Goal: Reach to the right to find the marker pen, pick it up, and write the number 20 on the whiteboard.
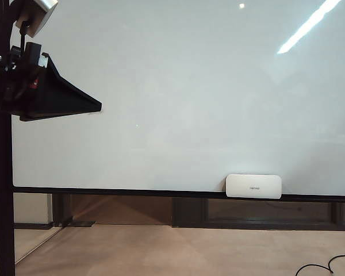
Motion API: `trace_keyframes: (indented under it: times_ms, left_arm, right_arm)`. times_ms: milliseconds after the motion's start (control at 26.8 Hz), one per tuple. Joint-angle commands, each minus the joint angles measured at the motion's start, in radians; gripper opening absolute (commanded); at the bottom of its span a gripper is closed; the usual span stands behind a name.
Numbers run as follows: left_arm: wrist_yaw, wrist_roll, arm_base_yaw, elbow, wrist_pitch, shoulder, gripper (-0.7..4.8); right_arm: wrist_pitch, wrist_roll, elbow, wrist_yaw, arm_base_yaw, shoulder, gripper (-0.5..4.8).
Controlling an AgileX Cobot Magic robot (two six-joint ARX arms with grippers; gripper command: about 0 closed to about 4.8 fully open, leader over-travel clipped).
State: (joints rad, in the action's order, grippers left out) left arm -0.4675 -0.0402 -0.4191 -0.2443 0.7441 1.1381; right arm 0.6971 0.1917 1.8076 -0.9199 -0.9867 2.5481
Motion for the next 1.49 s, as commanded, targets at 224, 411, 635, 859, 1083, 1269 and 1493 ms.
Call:
trace_keyframes:
  times_ms: [224,411,635,859,1083,1269,1493]
  left_arm:
    - [-0.007,0.026,0.000,-0.005,0.010,0.018,-0.05]
    - [-0.007,0.033,0.000,-0.012,0.029,0.050,-0.05]
    - [-0.006,0.033,0.000,-0.024,0.031,0.066,-0.05]
    - [-0.007,0.038,0.000,-0.025,0.030,0.094,-0.05]
    - [-0.027,0.048,0.000,-0.048,0.030,0.137,-0.05]
    - [-0.042,0.048,0.000,-0.070,0.028,0.159,-0.05]
    - [-0.045,0.048,0.000,-0.078,0.028,0.159,-0.05]
  right_arm:
    - [0.011,-0.067,0.087,0.016,0.006,0.037,2.66]
    - [0.009,-0.069,0.130,0.023,0.021,0.051,2.66]
    - [-0.020,-0.071,0.185,0.037,0.044,0.068,2.66]
    - [-0.016,-0.067,0.209,0.078,0.060,0.085,2.65]
    - [-0.018,-0.069,0.261,0.092,0.071,0.129,2.63]
    - [-0.003,-0.065,0.269,0.130,0.080,0.139,2.62]
    - [0.032,-0.065,0.269,0.137,0.084,0.143,2.61]
